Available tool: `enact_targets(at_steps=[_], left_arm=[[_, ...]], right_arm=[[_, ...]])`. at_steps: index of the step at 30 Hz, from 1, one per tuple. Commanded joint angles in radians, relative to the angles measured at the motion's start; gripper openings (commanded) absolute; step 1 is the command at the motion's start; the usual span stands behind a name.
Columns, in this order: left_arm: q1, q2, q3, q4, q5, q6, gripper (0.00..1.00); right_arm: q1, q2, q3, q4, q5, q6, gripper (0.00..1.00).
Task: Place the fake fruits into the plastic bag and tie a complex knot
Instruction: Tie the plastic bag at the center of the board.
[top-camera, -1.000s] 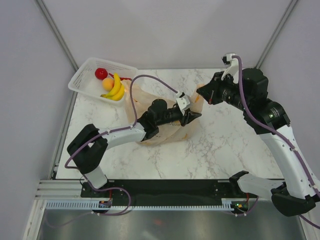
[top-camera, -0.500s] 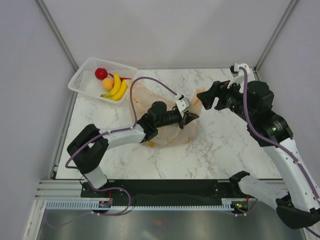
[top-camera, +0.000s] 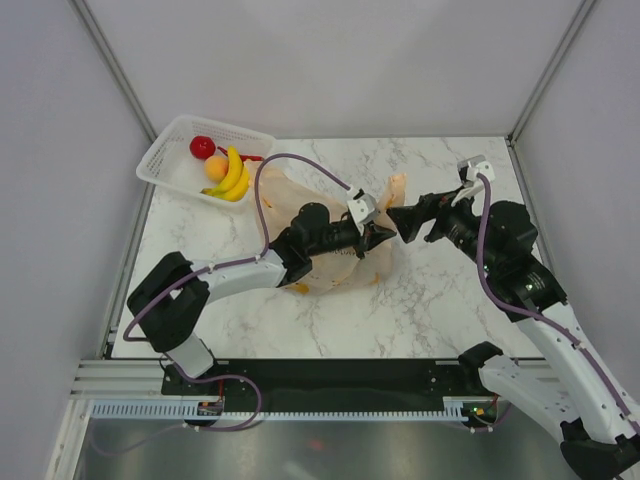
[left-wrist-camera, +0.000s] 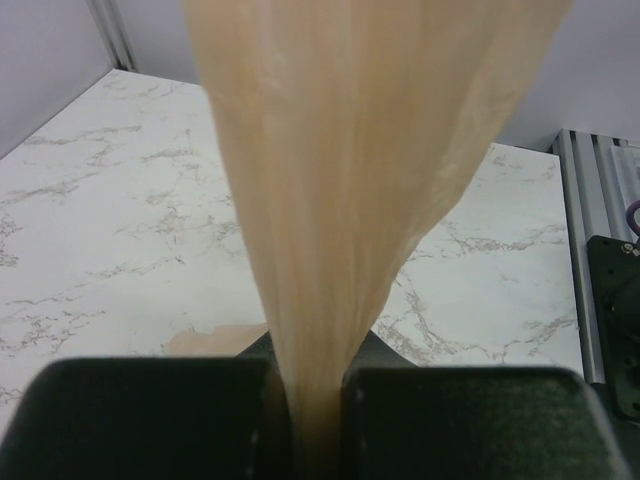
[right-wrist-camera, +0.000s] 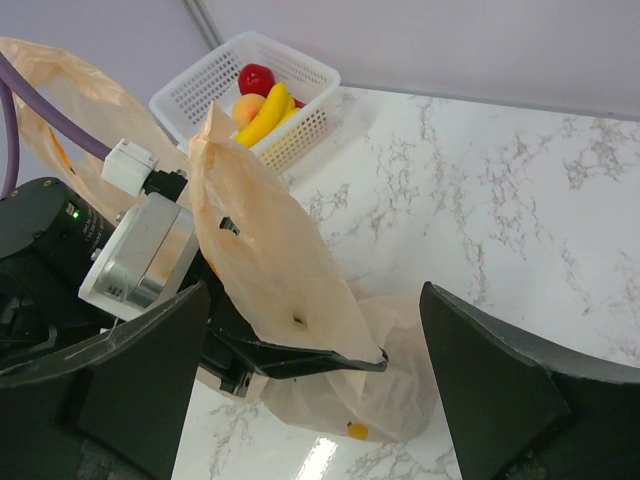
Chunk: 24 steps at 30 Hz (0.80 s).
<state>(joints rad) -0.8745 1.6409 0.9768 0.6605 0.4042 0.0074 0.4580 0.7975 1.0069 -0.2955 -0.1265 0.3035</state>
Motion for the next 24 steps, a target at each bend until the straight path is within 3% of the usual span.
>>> enact_targets(at_steps=[1,8,17,24], left_arm=[[-0.001,-0.055,-0.007,0.040,0.028,-0.032,0.02],[-0.001,-0.070,-0.007,0.041,0.036,-0.040,0.02],[-0.001,-0.061,0.017,0.028,0.042,-0.053,0.02],[0.000,-0.062,0.022,0.028,0.038,-0.060,0.04]], right_arm=[[-0.002,0.000,-0.037,0.179,-0.051,0.026,0.95],[-0.002,0.039,-0.088,0.286,-0.067,0.057,0.93],[-0.001,0.049,-0.163,0.395,-0.079,0.082,0.79],[-0.002,0.035,-0.211,0.469,-0.085,0.095,0.62]])
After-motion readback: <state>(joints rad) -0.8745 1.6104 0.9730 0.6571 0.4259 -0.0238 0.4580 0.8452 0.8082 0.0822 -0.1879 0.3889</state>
